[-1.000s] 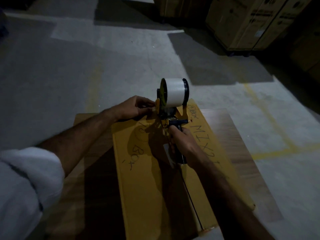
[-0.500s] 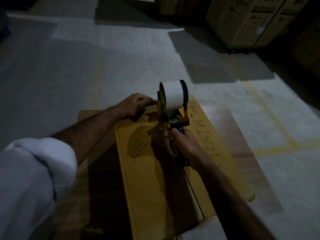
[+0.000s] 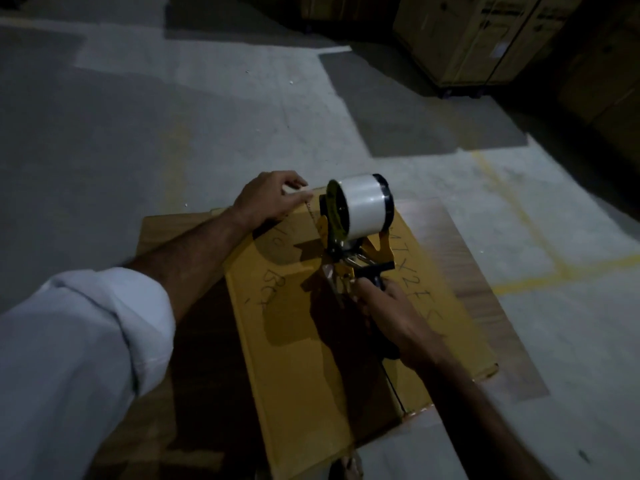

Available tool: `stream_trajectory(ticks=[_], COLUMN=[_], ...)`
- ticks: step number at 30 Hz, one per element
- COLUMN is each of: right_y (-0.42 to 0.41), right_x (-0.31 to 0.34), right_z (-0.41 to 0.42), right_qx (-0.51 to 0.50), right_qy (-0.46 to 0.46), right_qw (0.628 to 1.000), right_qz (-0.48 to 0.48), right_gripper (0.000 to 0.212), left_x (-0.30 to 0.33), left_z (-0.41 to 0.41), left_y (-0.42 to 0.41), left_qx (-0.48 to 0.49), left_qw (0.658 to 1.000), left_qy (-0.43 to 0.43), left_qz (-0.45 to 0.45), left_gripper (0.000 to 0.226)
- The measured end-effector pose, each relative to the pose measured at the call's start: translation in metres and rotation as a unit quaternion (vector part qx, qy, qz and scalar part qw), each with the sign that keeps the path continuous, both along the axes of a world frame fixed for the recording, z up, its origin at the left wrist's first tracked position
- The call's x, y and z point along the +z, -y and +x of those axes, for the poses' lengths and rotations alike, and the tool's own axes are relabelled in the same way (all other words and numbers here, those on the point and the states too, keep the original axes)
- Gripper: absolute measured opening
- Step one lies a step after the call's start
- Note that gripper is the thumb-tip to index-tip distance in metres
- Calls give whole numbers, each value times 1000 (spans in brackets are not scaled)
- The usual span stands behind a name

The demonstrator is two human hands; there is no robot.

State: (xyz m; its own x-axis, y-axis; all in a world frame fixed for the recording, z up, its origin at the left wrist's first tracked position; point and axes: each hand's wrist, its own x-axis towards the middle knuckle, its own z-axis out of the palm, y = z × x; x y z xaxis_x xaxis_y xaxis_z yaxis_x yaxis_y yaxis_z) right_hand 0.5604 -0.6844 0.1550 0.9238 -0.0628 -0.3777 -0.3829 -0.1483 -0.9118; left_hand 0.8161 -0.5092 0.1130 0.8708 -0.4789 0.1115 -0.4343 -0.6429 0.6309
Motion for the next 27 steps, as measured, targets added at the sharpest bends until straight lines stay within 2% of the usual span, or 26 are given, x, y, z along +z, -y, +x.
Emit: stream_trajectory(ticks=[3,6,12,15,19,23,27], right_y=[-4,-9,-1,-1,-6,-7,-3], right_x=[-5,-4,4,0,1,7,1], right_z=[-3,-2,-34,-58,-62,-68,-119], right_qx=[-19,-5,-30,-55,-59,-58,-77], right_qy=[4,4,-42,-45,-36,-53,-55], right_qw=[1000,999,998,997,997,997,995], right_qz=[-24,-44,-25,-19,-33,-26,-15], right_gripper=[26,25,26,24,22,21,20], left_x=[-5,-14,-13,-13,-18,-18,-25], left_z=[-13,-20,-26,-42,-74,-73,-70], left_y=[2,1,1,3,10,10,6], left_qx=[-129,-233,-203,-182,-242,-245,-251], left_qw=[985,951,948,949,944,940,936], left_qy=[89,119,109,119,138,124,130], left_qz=[76,165,219,228,178,201,208], left_gripper=[52,69,79,72,60,66,73])
